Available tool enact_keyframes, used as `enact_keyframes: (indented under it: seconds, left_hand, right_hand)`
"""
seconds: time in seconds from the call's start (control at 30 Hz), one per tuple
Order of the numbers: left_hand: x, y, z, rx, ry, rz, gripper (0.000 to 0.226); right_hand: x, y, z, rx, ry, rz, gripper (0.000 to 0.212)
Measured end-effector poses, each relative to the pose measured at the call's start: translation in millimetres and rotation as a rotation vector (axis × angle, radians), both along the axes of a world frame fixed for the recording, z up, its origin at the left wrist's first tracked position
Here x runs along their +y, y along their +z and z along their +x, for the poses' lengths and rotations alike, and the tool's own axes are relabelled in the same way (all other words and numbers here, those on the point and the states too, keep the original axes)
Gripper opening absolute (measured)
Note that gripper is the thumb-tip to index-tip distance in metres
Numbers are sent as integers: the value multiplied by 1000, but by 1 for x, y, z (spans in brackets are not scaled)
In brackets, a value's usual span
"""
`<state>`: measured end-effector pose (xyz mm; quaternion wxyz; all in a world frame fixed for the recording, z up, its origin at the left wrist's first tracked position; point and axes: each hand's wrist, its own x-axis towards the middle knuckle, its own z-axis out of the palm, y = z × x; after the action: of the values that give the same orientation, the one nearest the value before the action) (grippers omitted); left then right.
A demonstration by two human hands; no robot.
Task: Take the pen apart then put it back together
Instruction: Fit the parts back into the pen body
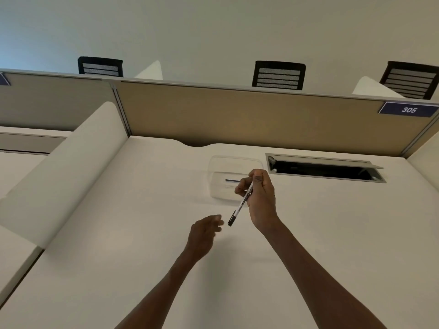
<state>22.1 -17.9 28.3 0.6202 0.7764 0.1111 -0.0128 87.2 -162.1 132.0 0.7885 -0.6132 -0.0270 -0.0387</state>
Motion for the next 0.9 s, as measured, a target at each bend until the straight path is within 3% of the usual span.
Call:
enact_keyframes:
  seconds: [0.1, 0.27, 0.53, 0.67, 0.77, 0.9]
  left_hand:
    - [-6, 16, -2, 48, -79, -288, 37]
    - [-5, 25, -6, 30, -96, -479, 22]
    - [-7, 37, -10, 18, -143, -445, 38]
    - [-17, 43, -15, 18, -246, -415, 30]
    - [-21, 42, -18, -3, -247, -426, 19]
    - [-14, 36, -14, -13, -52, -412, 13]
  right_hand:
    - [-1, 3, -1, 18, -8, 82, 28]
    - [-10, 6, -7, 39, -32, 160, 28]
    - [-31, 11, -20, 95, -65, 336, 28]
    - [-35, 11, -26, 92, -55, 393, 28]
    - [-41, 7, -29, 96, -54, 339, 29]
    - [-58, -4, -32, 74, -41, -38, 28]
